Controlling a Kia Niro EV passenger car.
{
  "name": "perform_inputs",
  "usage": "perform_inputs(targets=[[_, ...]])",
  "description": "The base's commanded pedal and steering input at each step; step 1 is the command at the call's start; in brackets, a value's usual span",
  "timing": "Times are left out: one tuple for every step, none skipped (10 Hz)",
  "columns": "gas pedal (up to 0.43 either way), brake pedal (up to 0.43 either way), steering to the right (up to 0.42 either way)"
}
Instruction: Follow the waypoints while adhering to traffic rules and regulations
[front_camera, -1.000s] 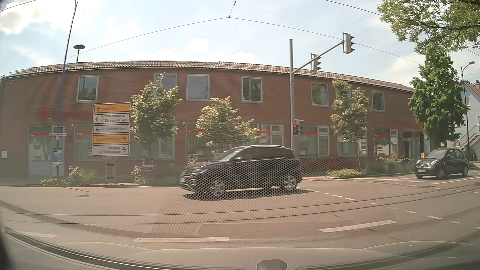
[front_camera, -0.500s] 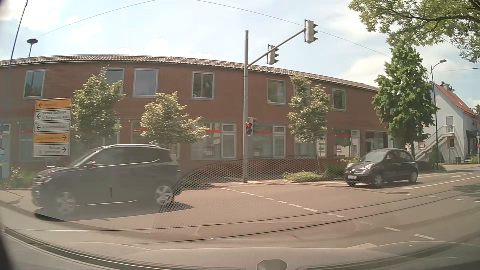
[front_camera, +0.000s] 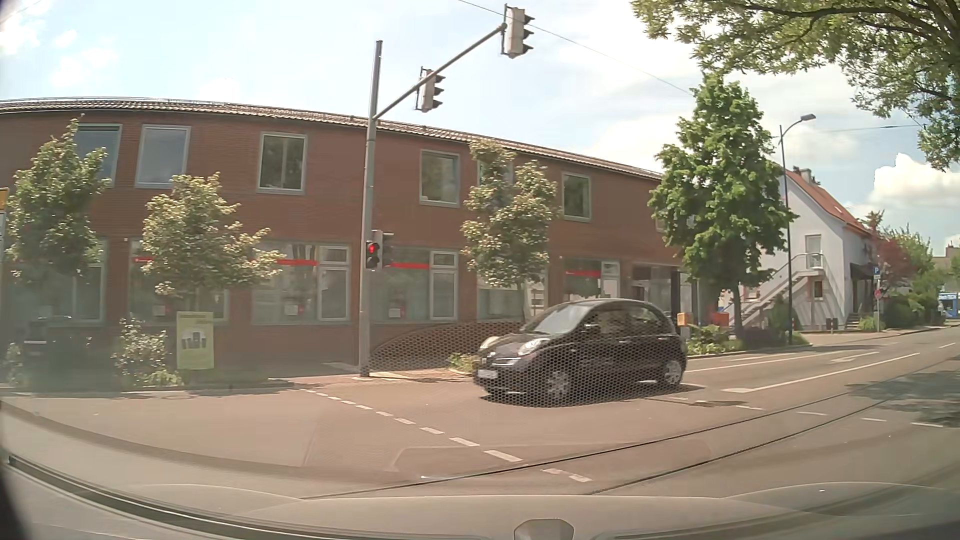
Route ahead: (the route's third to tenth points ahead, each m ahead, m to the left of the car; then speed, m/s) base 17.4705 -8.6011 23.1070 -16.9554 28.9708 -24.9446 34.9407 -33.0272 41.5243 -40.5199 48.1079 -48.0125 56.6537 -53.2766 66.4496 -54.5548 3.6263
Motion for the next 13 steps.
perform_inputs(targets=[[0.177, 0.000, 0.437], [0.177, 0.000, 0.437], [0.177, 0.000, 0.435], [0.177, 0.000, 0.433], [0.177, 0.000, 0.432], [0.177, 0.000, 0.432], [0.189, 0.000, 0.434], [0.189, 0.000, 0.437], [0.197, 0.000, 0.439], [0.197, 0.000, 0.439], [0.209, 0.000, 0.438], [0.209, 0.000, 0.429], [0.209, 0.000, 0.413]])
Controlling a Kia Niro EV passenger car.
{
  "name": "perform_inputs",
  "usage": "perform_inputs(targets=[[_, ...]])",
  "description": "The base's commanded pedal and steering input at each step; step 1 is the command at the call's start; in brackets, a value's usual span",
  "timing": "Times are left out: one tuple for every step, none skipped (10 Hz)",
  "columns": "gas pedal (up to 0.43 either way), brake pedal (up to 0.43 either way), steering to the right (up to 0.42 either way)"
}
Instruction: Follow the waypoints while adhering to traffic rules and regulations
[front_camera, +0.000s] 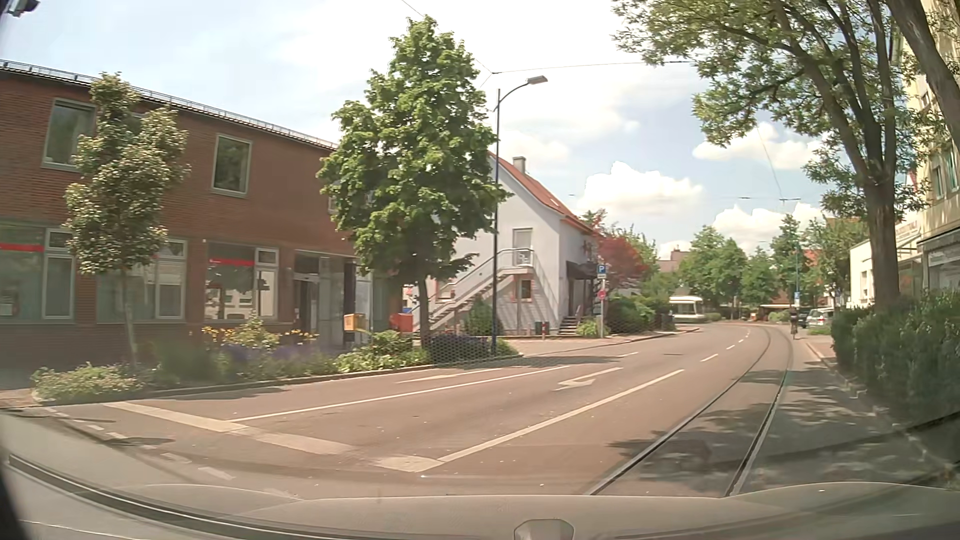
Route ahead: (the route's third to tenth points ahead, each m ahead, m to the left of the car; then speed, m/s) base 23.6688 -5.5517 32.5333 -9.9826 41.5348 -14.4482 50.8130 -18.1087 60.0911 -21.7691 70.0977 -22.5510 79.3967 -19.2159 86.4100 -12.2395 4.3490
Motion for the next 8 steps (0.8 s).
perform_inputs(targets=[[0.209, 0.000, 0.396], [0.209, 0.000, 0.364], [0.209, 0.000, 0.334], [0.209, 0.000, 0.314], [0.209, 0.000, 0.295], [0.209, 0.000, 0.283], [0.209, 0.000, 0.260], [0.209, 0.000, 0.218]])
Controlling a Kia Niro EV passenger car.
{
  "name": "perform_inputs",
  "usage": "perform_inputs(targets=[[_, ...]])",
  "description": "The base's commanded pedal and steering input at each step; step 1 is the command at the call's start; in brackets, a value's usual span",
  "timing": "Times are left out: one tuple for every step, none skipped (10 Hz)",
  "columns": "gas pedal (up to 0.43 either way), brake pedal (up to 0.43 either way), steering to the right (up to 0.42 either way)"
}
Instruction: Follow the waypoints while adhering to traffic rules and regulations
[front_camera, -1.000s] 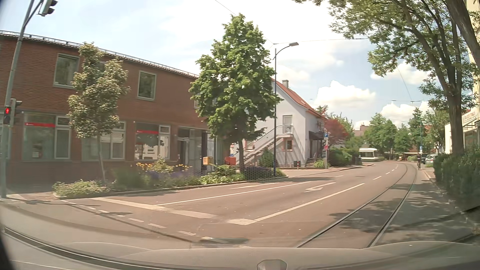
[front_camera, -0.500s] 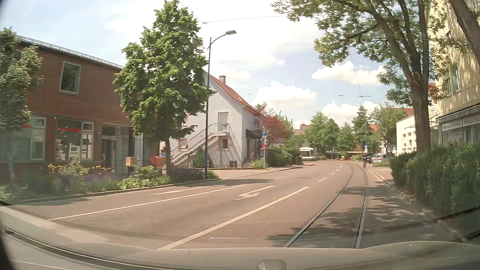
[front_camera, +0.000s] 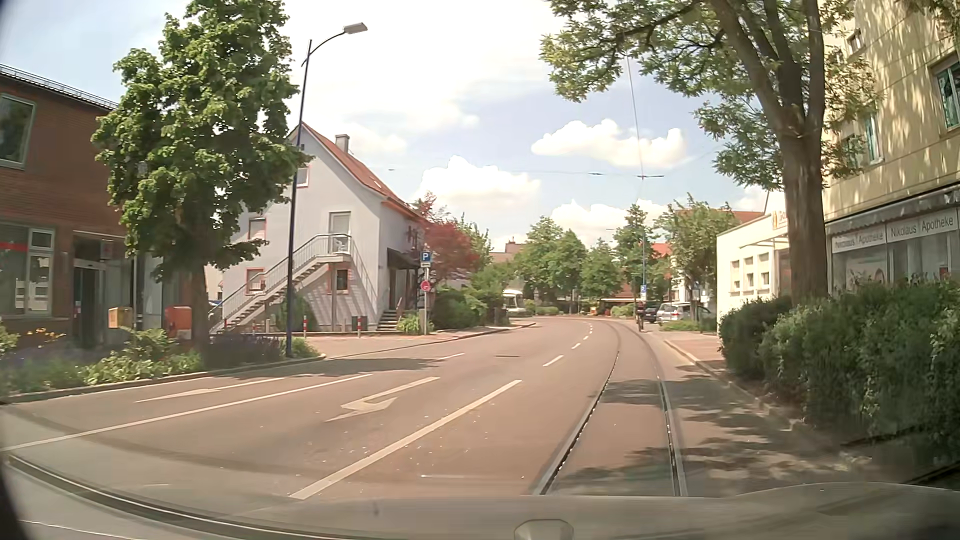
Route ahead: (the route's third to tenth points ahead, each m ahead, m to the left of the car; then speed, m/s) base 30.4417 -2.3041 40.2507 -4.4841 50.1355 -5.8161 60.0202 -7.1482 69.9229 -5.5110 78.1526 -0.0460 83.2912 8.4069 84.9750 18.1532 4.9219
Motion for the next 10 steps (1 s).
perform_inputs(targets=[[0.209, 0.000, 0.181], [0.209, 0.000, 0.161], [0.209, 0.000, 0.143], [0.209, 0.000, 0.124], [0.209, 0.000, 0.116], [0.209, 0.000, 0.112], [0.209, 0.000, 0.103], [0.209, 0.000, 0.095], [0.209, 0.000, 0.083], [0.209, 0.000, 0.071]])
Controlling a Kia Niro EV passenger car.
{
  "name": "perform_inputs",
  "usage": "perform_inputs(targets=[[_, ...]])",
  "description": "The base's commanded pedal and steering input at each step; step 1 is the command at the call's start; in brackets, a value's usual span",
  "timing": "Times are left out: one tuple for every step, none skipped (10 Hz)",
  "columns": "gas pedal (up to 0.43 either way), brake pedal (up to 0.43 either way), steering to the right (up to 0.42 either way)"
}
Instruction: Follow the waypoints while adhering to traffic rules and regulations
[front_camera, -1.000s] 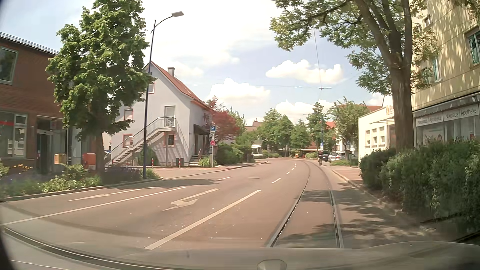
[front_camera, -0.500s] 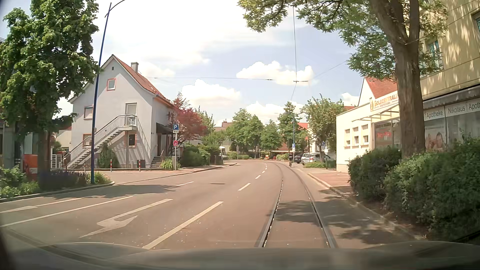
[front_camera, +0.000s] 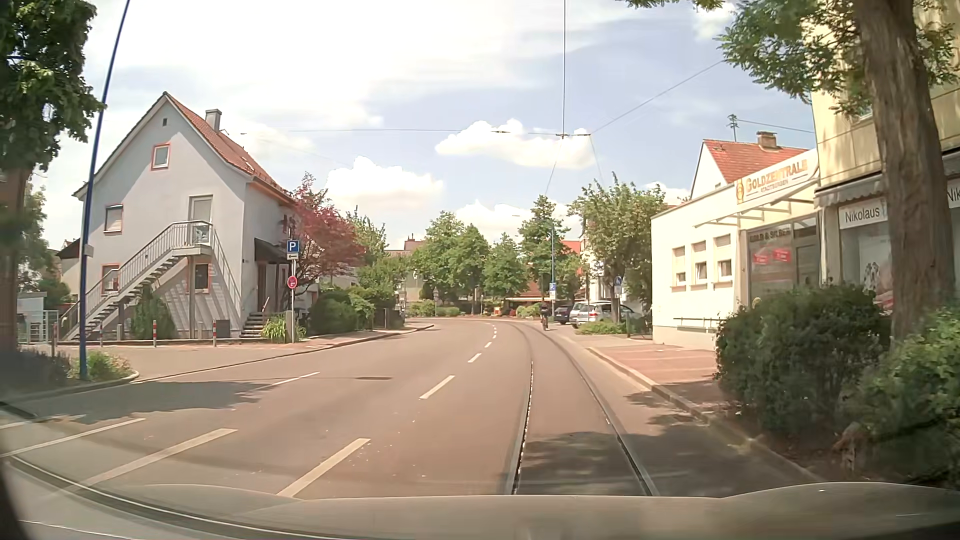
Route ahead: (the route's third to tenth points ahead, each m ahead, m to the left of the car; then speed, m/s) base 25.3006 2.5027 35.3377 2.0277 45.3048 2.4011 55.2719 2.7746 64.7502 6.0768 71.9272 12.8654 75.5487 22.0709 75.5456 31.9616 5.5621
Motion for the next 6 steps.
perform_inputs(targets=[[0.209, 0.000, 0.064], [0.209, 0.000, 0.056], [0.209, 0.000, 0.048], [0.209, 0.000, 0.038], [0.209, 0.000, 0.034], [0.209, 0.000, 0.034]])
